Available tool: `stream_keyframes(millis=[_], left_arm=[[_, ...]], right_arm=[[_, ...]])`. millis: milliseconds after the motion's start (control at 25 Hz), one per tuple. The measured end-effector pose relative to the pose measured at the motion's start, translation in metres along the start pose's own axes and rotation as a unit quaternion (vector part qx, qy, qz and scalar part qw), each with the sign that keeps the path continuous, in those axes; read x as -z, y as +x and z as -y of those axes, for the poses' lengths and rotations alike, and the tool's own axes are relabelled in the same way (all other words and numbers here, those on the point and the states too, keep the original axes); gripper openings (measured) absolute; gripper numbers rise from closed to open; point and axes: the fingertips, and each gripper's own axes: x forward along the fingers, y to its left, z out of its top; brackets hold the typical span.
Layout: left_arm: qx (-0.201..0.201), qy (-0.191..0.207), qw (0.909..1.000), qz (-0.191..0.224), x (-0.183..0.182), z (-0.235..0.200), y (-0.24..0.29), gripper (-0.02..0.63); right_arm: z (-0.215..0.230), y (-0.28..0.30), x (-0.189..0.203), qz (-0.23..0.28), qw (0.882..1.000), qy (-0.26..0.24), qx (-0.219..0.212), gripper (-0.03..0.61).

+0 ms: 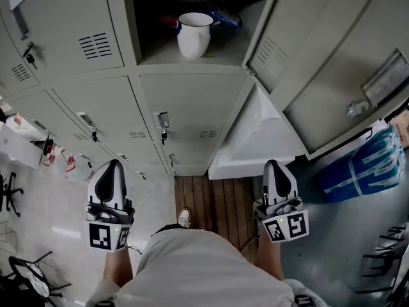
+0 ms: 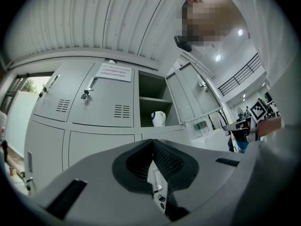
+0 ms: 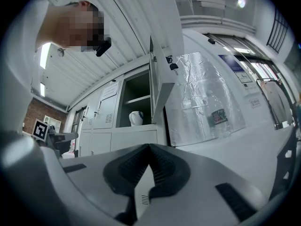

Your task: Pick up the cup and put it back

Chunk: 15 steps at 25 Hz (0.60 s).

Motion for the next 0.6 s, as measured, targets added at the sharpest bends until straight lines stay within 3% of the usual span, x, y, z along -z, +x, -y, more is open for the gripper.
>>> stream_keyframes(millis=[600], left_arm=[[0.007,-0.005,1.0000,-0.003,0.0027,-0.0032,0.0007,0.021]], right_arm=[[-0.0066,0.0050,0.0023,-0.001,1.000,0.003,0.000,0.017]])
